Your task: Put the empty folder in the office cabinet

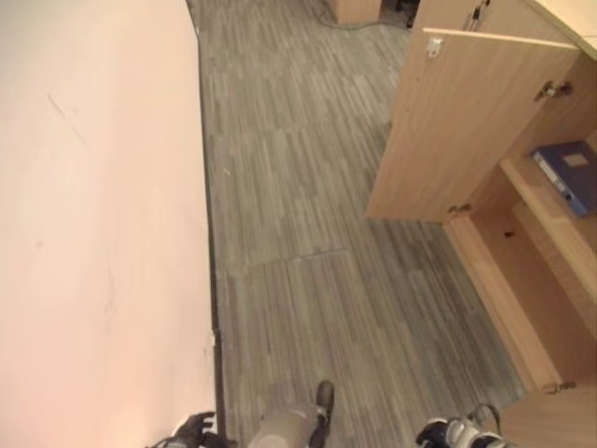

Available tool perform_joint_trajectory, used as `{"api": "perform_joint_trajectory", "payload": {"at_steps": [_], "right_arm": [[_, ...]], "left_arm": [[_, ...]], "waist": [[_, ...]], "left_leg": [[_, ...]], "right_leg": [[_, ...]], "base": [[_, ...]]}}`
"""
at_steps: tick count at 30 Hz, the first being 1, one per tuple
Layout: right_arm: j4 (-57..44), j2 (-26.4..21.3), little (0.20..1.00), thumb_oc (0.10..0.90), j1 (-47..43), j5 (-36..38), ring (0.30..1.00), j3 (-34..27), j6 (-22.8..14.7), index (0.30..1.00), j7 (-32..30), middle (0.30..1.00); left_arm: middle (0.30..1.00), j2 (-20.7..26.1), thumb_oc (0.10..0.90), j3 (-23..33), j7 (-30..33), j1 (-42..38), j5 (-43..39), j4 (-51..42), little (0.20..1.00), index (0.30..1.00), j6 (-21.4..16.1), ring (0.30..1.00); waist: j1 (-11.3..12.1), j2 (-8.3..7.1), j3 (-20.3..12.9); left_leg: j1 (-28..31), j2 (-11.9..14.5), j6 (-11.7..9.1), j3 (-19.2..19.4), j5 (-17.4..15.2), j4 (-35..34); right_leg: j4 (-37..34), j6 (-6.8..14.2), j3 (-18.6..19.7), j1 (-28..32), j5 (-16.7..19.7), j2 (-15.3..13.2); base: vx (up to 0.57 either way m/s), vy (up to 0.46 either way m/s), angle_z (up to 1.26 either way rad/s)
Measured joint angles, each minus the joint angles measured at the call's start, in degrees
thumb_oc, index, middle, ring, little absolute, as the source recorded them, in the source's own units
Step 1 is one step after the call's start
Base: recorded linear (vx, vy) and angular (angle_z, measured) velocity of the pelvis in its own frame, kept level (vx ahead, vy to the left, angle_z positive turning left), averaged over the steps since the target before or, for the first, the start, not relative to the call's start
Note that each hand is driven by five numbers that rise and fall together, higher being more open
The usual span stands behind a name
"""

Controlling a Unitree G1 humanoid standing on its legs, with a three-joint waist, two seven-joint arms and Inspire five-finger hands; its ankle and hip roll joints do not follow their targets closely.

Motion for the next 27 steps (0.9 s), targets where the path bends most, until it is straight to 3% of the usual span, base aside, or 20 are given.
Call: {"api": "perform_joint_trajectory", "payload": {"at_steps": [1, 3, 4, 6, 9, 10, 11, 12, 14, 16, 17, 18, 19, 20, 24, 27], "right_arm": [[-0.3, 0.0, 0.9, 0.8, -0.4, 0.1, 0.9, 0.3, 0.0, 0.9, -0.4, 0.9], [-1.5, -0.1, 0.9, 0.8, 0.4, 0.8, 0.9, 0.2, 0.0, 0.9, -0.8, 0.9], [-2.1, -0.6, 0.9, 0.8, -0.5, 1.3, 0.9, 0.0, 0.0, 0.9, -1.0, 0.9], [-3.5, -1.4, 0.9, 0.8, -0.6, 3.2, 0.9, -1.2, -0.1, 0.9, -1.3, 0.9], [-7.9, -3.3, 0.9, 0.8, 0.1, 5.9, 0.9, -4.2, -0.5, 0.9, -1.9, 0.9], [-9.2, -3.4, 0.9, 0.8, 1.0, 7.0, 0.9, -4.9, -0.8, 0.9, -2.9, 0.9], [-9.5, -3.2, 0.9, 0.8, 1.2, 7.6, 0.9, -5.6, -1.3, 0.9, -3.0, 0.9], [-9.9, -4.4, 0.9, 0.8, 1.7, 8.6, 0.9, -7.7, -1.4, 0.9, -3.6, 0.9], [-9.2, -5.1, 0.9, 0.8, 2.6, 10.1, 0.9, -9.6, -1.3, 0.9, -3.8, 0.9], [-8.1, -6.1, 0.9, 0.8, 4.7, 15.2, 0.9, -15.8, -1.1, 0.9, -5.0, 0.9], [-8.5, -5.4, 0.9, 0.8, 7.9, 20.9, 0.9, -21.8, -2.1, 0.9, -5.8, 0.9], [-8.4, -5.6, 0.9, 0.8, 8.4, 23.3, 0.9, -23.6, -2.3, 0.9, -6.8, 0.9], [-8.2, -5.2, 0.9, 0.8, 8.6, 24.1, 0.9, -24.6, -2.3, 0.9, -7.7, 0.9], [-8.2, -5.5, 0.9, 0.8, 8.9, 26.1, 0.9, -24.7, -2.3, 0.9, -8.2, 0.9], [-6.8, -5.4, 0.9, 0.8, 8.9, 27.1, 0.9, -27.0, -3.4, 0.9, -8.7, 0.9], [-5.9, -6.2, 0.9, 0.8, 6.6, 27.1, 0.9, -27.4, -4.7, 0.9, -9.7, 0.9]], "left_arm": [[0.9, 0.3, 0.8, 0.0, 0.0, 1.3, 0.0, 0.3, 0.9, 0.9, 0.2, 0.9], [0.9, 0.9, 0.8, 0.0, 0.2, 1.7, 0.0, 0.3, 0.9, 0.9, 0.2, 0.9], [0.9, 0.7, 0.8, 0.1, 0.6, 1.8, -0.1, 0.6, 0.9, 0.9, 0.3, 0.9], [0.9, 0.6, 0.8, 0.2, 0.9, 1.8, -0.1, 1.0, 0.9, 0.9, 0.2, 0.9], [0.9, -0.3, 0.8, 1.9, 1.0, 0.5, -0.1, 1.9, 0.9, 0.9, -0.4, 0.9], [0.9, -0.8, 0.8, 3.7, 1.1, -0.2, 0.0, 2.4, 0.9, 0.9, -0.4, 0.9], [0.9, -0.8, 0.8, 5.4, 1.0, -0.8, -0.1, 2.5, 0.9, 0.9, -0.4, 0.9], [0.9, -1.1, 0.8, 6.8, 0.9, -1.0, -0.1, 2.6, 0.9, 0.9, -0.5, 0.9], [0.9, -2.3, 0.8, 9.1, 1.4, -0.7, -0.1, 2.8, 0.9, 0.9, -0.6, 0.9], [0.9, -3.4, 0.8, 12.1, 1.5, 1.5, -0.7, 4.6, 0.9, 0.9, -0.4, 0.9], [0.9, -3.9, 0.8, 15.4, 2.0, 3.0, -2.5, 6.0, 0.9, 0.9, 0.2, 0.9], [0.9, -3.7, 0.8, 15.3, 2.3, 4.3, -3.2, 6.6, 0.9, 0.9, 0.8, 0.9], [0.9, -4.2, 0.8, 15.2, 2.7, 5.6, -4.4, 7.0, 0.9, 0.9, 1.2, 0.9], [0.9, -4.4, 0.8, 13.8, 2.6, 6.4, -5.2, 7.3, 0.9, 0.9, 1.6, 0.9], [0.9, -4.4, 0.8, 9.0, 2.6, 3.1, -5.4, 5.8, 0.9, 0.9, 1.5, 0.9], [0.9, -4.6, 0.8, 4.2, 2.6, -1.1, -6.8, 2.2, 0.9, 0.9, 0.3, 0.9]], "waist": [[-0.6, -0.1, -0.5], [-1.6, -0.6, -1.4], [-2.4, -0.21, -1.2], [-4.7, 0.22, -1.2], [-7.1, 1.32, -0.7], [-7.8, -0.36, -0.4], [-8.6, -1.37, 0.3], [-8.6, -0.25, 1.5], [-6.9, 0.17, 1.9], [-6.8, 0.55, 2.7], [-8.5, -0.05, 2.9], [-8.7, -0.43, 3.9], [-8.9, -0.1, 4.1], [-9.7, 0.7, 4.2], [-10.3, 2.14, 4.8], [-10.4, 2.61, 5.1]], "left_leg": [[2.0, 0.3, -1.2, 0.4, 1.6, -2.2], [2.9, 0.5, -1.0, 1.0, 1.5, -3.2], [4.0, 1.2, -0.4, 1.1, 2.2, -4.9], [5.7, 1.9, -1.2, 1.3, 2.7, -6.2], [6.5, 2.5, -2.2, 1.5, 2.5, -7.1], [6.9, 2.5, -7.5, 4.9, -1.3, -4.4], [5.3, 2.4, -5.7, 5.5, -3.7, 1.5], [4.0, 3.2, 1.4, 2.4, -5.5, 6.4], [5.2, 2.9, 0.5, 3.2, -6.1, 5.5], [9.0, 2.4, -3.4, 3.6, -5.9, 0.4], [9.1, 3.9, 0.1, 4.1, -8.0, 5.5], [9.6, 3.3, -0.5, 4.7, -9.6, 5.9], [10.2, 3.8, -0.9, 4.7, -10.2, 5.9], [11.1, 4.7, -0.5, 3.7, -9.5, 4.7], [13.7, 5.6, -2.3, -1.0, -7.9, 1.0], [14.9, 6.5, -3.8, -4.1, -7.7, -1.2]], "right_leg": [[1.7, 0.5, -0.5, -1.6, -0.8, 0.2], [1.1, 0.7, -2.2, -4.3, -1.0, 0.6], [-0.3, 1.3, -3.7, -6.5, -3.6, 1.9], [-7.0, 1.4, -4.8, -9.1, -3.2, 5.1], [-21.3, 1.5, -5.3, -13.8, 4.5, 10.3], [-28.1, 1.3, -6.8, -15.2, 9.2, 10.3], [-28.9, 3.0, -7.1, -15.5, 10.1, 8.3], [-27.7, 5.1, -9.0, -16.0, 12.4, 6.7], [-27.6, 3.7, -14.6, -16.2, 13.8, 5.6], [-25.1, 2.3, -17.2, -15.5, 15.0, 6.5], [-21.3, 3.4, -15.0, -14.9, 14.0, 5.2], [-19.2, 3.1, -15.9, -15.0, 13.8, 3.8], [-17.0, 0.9, -17.8, -15.4, 13.1, 3.6], [-15.6, -0.8, -19.2, -15.5, 13.1, 4.4], [-8.6, -3.6, -20.8, -17.5, 11.1, 4.1], [-5.6, -3.5, -20.6, -21.6, 10.1, 2.5]], "base": [[0.1, 0.045, -0.45], [0.13, 0.028, -0.4], [0.15, -0.044, -0.37], [0.14, -0.053, -0.25], [0.24, -0.16, -0.01], [0.35, -0.25, 0.26], [0.29, -0.183, 0.53], [0.29, -0.181, 0.33], [0.31, -0.114, 0.02], [0.43, -0.127, 0.08], [0.22, -0.062, 0.21], [0.27, -0.087, 0.09], [0.21, -0.115, -0.06], [0.25, -0.145, 0.08], [0.11, -0.1, 0.68], [0.05, -0.089, 0.59]]}}
